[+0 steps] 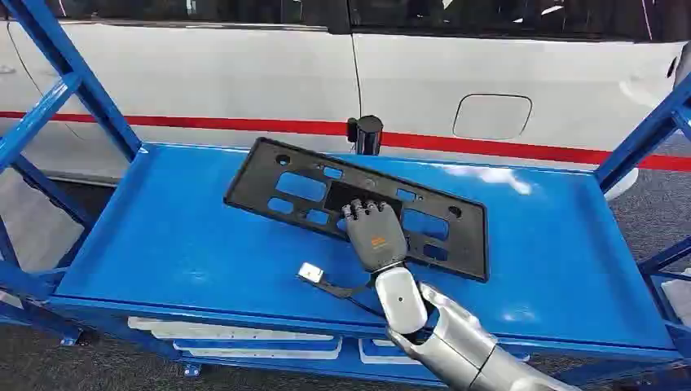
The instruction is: Take the parts from the cabinet and place them on the table.
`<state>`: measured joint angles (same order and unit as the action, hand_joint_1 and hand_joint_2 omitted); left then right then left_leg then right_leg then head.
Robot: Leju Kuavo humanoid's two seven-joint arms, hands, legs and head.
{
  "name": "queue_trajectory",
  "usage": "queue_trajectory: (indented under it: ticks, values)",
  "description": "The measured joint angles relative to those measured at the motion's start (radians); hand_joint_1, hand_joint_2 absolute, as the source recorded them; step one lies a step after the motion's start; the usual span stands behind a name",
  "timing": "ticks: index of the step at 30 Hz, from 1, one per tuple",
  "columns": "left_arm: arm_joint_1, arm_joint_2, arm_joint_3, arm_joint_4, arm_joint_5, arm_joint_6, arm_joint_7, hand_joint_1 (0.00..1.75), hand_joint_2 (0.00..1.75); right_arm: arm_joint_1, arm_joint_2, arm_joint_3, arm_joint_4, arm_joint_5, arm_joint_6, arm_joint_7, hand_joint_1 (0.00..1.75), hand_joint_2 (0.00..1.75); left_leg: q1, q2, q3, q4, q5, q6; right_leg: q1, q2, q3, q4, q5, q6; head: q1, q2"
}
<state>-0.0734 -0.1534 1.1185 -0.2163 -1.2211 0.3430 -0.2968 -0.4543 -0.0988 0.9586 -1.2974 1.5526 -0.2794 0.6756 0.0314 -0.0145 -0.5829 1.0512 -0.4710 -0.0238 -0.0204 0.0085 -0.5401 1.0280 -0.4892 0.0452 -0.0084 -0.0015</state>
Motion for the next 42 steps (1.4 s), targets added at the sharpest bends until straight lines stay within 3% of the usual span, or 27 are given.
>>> queue_trajectory:
  ticks: [1,3,6,7,10,12,13,16,19,24,25,31,37,42]
  values:
    - [0.0,0.0,-0.002,0.0,-0.002,0.006,-0.003,0.0,1.75,0.003,-0.008,-0.002,-0.014,0.0,-0.036,0.002,1.75,1.75,0.0,0.0,0.0,0.0,0.0,0.0,0.0,0.0,0.0,0.0,0.0,0.0,0.0,0.0]
    - [-0.001,0.0,-0.003,0.0,-0.009,0.011,-0.006,0.0,1.75,0.016,-0.018,-0.016,-0.046,0.0,-0.122,-0.022,1.75,1.75,0.0,0.0,-0.001,0.0,0.0,0.0,0.0,0.0,-0.001,0.0,0.0,0.0,0.0,0.0]
    - [-0.003,-0.002,-0.011,0.0,-0.027,0.016,-0.005,0.0,1.75,0.092,-0.007,-0.112,-0.123,0.0,-0.267,-0.189,1.75,1.75,0.0,0.0,-0.002,0.0,0.0,0.0,0.0,0.0,-0.001,0.0,0.0,0.0,0.0,0.0]
    - [-0.003,-0.003,-0.014,0.0,-0.032,0.016,-0.005,0.0,1.75,0.116,0.004,-0.152,-0.148,0.0,-0.294,-0.247,1.75,1.75,0.0,-0.001,-0.003,0.0,0.0,0.0,0.0,0.0,-0.002,0.0,0.0,0.0,0.0,0.0]
    - [-0.009,-0.006,-0.021,0.0,-0.035,0.018,-0.004,0.0,1.75,0.154,0.022,-0.24,-0.204,-0.013,-0.321,-0.314,1.75,1.75,0.0,0.0,-0.002,0.0,0.0,0.0,0.0,0.0,-0.002,0.0,0.0,0.0,0.0,0.0]
    - [-0.01,-0.007,-0.028,0.0,-0.045,0.022,-0.008,0.0,1.75,0.183,0.034,-0.294,-0.239,-0.126,-0.36,-0.426,1.75,1.75,0.0,0.0,-0.003,0.0,0.0,0.0,0.0,0.0,-0.002,0.0,0.0,0.0,0.001,0.0]
    - [-0.01,-0.007,-0.031,0.0,-0.05,0.022,-0.012,0.0,0.0,0.194,0.039,-0.316,-0.26,-0.198,-0.378,-0.484,1.75,1.75,-0.001,0.0,-0.003,0.0,0.0,0.0,-0.001,0.0,-0.003,0.0,0.001,0.001,0.0,0.0]
    - [-0.014,-0.007,-0.045,0.0,-0.065,-0.013,-0.037,0.0,0.0,0.199,0.039,-0.37,-0.35,-0.49,-0.399,-0.67,1.75,1.75,-0.001,0.0,-0.003,0.0,0.0,0.001,-0.001,0.0,-0.002,0.0,0.001,0.001,0.0,0.0]
    - [-0.017,-0.006,-0.047,0.0,-0.055,-0.086,-0.074,0.0,0.0,0.184,0.024,-0.401,-0.441,-0.811,-0.361,-0.827,1.75,1.75,-0.001,0.0,-0.003,0.0,0.001,0.001,-0.001,0.0,-0.002,0.0,0.001,0.001,0.0,0.0]
    - [-0.019,-0.003,-0.054,0.0,-0.049,-0.102,-0.082,0.0,0.0,0.179,0.01,-0.431,-0.513,-0.875,-0.342,-0.872,1.75,1.75,-0.001,0.0,-0.002,0.0,0.001,0.001,-0.001,0.0,-0.003,0.0,0.001,0.002,0.0,0.0]
    - [-0.019,-0.003,-0.054,0.0,-0.049,-0.104,-0.083,0.0,1.75,0.179,0.01,-0.433,-0.519,-0.885,-0.339,-0.878,1.75,1.75,-0.001,0.0,-0.002,0.0,0.001,0.001,-0.001,0.0,-0.003,0.0,0.001,0.002,0.0,0.0]
    - [-0.02,0.002,-0.054,0.0,-0.031,-0.157,-0.131,0.0,1.75,0.156,-0.009,-0.433,-0.573,-1.24,-0.166,-0.977,1.75,1.75,-0.001,0.0,-0.003,0.0,0.001,0.001,-0.001,0.0,-0.003,0.0,0.001,0.002,0.0,0.0]
    - [-0.02,0.004,-0.054,0.0,-0.024,-0.166,-0.137,0.0,1.75,0.149,-0.02,-0.427,-0.601,-1.367,-0.029,-1.001,1.75,1.75,-0.001,0.0,-0.003,0.0,0.001,0.001,-0.001,0.0,-0.002,0.0,0.001,0.002,0.0,0.0]
    - [-0.02,0.006,-0.054,0.0,-0.021,-0.145,-0.096,0.0,1.75,0.149,-0.024,-0.419,-0.61,-1.42,0.014,-1.01,1.75,1.75,-0.001,0.0,-0.003,0.0,0.001,0.001,-0.001,0.0,-0.002,0.0,0.001,0.002,0.0,0.0]
